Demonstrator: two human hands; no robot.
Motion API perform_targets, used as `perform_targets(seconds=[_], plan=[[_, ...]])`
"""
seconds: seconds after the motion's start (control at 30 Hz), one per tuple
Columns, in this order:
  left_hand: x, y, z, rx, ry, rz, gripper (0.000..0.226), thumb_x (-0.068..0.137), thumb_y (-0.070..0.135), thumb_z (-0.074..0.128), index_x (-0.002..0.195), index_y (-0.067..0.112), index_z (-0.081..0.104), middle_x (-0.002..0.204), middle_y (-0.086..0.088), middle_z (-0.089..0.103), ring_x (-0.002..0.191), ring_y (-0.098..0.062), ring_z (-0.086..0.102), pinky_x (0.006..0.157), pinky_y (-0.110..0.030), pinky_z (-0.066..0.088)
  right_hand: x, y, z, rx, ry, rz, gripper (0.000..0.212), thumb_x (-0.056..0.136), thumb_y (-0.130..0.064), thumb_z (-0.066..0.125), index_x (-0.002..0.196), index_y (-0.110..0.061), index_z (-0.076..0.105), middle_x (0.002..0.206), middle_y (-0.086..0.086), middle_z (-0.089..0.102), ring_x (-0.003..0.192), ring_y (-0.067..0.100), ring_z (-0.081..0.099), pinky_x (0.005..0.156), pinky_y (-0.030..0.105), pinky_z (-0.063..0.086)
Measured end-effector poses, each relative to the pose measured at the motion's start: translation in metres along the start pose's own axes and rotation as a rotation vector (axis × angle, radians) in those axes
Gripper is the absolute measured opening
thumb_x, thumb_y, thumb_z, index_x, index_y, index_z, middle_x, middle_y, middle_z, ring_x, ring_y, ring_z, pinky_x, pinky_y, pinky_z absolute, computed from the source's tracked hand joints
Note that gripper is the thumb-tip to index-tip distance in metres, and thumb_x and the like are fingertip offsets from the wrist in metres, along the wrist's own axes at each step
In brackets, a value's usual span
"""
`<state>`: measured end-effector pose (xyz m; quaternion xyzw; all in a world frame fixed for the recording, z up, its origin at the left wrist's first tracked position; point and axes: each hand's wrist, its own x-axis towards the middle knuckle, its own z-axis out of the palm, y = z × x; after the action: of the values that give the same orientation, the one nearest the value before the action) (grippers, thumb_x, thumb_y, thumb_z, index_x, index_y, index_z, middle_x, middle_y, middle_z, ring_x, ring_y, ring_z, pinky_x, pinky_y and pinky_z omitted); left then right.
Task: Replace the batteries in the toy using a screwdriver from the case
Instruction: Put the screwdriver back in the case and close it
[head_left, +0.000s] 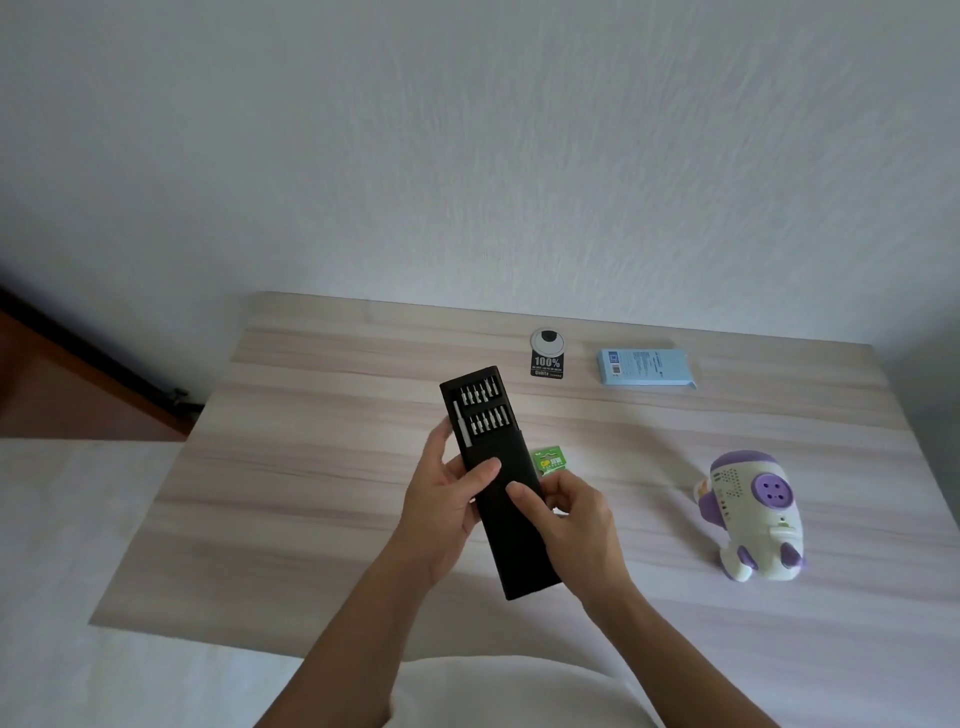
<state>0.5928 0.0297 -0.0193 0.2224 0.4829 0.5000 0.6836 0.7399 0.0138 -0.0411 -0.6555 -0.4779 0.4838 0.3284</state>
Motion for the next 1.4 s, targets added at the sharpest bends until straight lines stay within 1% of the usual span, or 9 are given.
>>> perform_targets(seconds=[0.07,0.13,0.33,0.63,0.73,0.83,1.07,1.23,1.4], plan=[[0.001,0.006,-0.003,0.056,-0.022,0.023,0.079,0.090,-0.012,0.059,0.147,0.038,0.037,0.119,-0.018,0.069,0.105,-0.030,0.070,0.077,-0.036,0.059,-0.004,-0.002,-0.001,0.080,-0.072,0.019,0.021,0.091,-0.036,0.069,0.085,-0.017,0.066,0.081,0.001,0.071,0.080,0.014,0.072,0.068,0.033,0.059],[0.002,0.011,-0.003,0.112,-0.035,0.042,0.092,0.088,-0.013,0.062,0.148,0.050,0.030,0.121,-0.014,0.069,0.106,-0.028,0.070,0.078,-0.037,0.059,-0.007,-0.006,-0.003,0.129,-0.134,0.038,0.021,0.096,-0.034,0.063,0.094,-0.014,0.069,0.086,0.000,0.073,0.083,0.015,0.073,0.070,0.030,0.060],[0.004,0.024,-0.003,0.349,-0.052,0.079,0.111,0.080,-0.012,0.073,0.143,0.064,0.022,0.118,-0.005,0.069,0.100,-0.025,0.073,0.082,-0.046,0.061,-0.012,-0.006,-0.008,0.115,-0.189,0.080,0.027,0.098,-0.038,0.057,0.098,-0.014,0.069,0.089,0.004,0.073,0.083,0.018,0.073,0.074,0.037,0.060],[0.002,0.017,0.005,0.341,-0.023,0.087,0.067,0.085,-0.003,0.072,0.128,0.043,0.046,0.108,-0.011,0.069,0.094,-0.017,0.073,0.069,-0.038,0.061,-0.017,-0.010,-0.010,0.128,-0.081,0.149,0.043,0.093,-0.045,0.064,0.069,-0.011,0.056,0.066,0.002,0.063,0.063,0.014,0.065,0.057,0.027,0.045],[0.004,0.017,0.005,0.293,0.047,0.101,0.063,0.086,-0.001,0.072,0.128,0.039,0.047,0.110,-0.012,0.068,0.097,-0.023,0.072,0.069,-0.040,0.061,-0.023,-0.010,-0.013,0.238,-0.139,0.095,0.029,0.090,-0.046,0.067,0.088,-0.017,0.065,0.080,-0.002,0.070,0.074,0.011,0.071,0.060,0.019,0.049],[0.006,0.018,0.006,0.212,0.120,0.108,0.064,0.084,-0.002,0.073,0.129,0.035,0.046,0.119,-0.012,0.064,0.108,-0.030,0.067,0.070,-0.042,0.062,-0.033,-0.008,-0.012,0.410,-0.088,-0.010,0.037,0.083,-0.041,0.065,0.116,-0.023,0.062,0.097,0.000,0.071,0.090,0.017,0.072,0.068,0.025,0.056],[-0.003,0.006,0.020,0.113,0.120,0.085,0.061,0.084,-0.002,0.072,0.124,0.037,0.049,0.122,-0.016,0.065,0.111,-0.035,0.066,0.069,-0.043,0.061,-0.033,-0.008,-0.010,0.375,0.259,-0.175,0.017,0.090,-0.031,0.056,0.097,-0.020,0.067,0.078,-0.001,0.062,0.069,0.024,0.066,0.054,0.039,0.049],[-0.012,0.004,0.030,0.146,0.093,0.087,0.053,0.088,0.003,0.070,0.123,0.037,0.048,0.117,-0.016,0.068,0.103,-0.033,0.070,0.069,-0.045,0.061,-0.030,-0.007,-0.009,0.366,0.321,-0.178,0.024,0.091,-0.029,0.056,0.100,-0.020,0.076,0.088,0.000,0.074,0.084,0.022,0.071,0.065,0.041,0.058],[-0.026,-0.009,0.041,0.154,0.030,0.057,0.050,0.092,0.005,0.066,0.126,0.036,0.046,0.113,-0.013,0.071,0.098,-0.030,0.073,0.074,-0.050,0.061,-0.028,-0.021,-0.011,0.387,0.414,-0.204,0.027,0.092,-0.029,0.051,0.086,-0.022,0.076,0.072,-0.002,0.069,0.069,0.012,0.063,0.057,0.022,0.049]])
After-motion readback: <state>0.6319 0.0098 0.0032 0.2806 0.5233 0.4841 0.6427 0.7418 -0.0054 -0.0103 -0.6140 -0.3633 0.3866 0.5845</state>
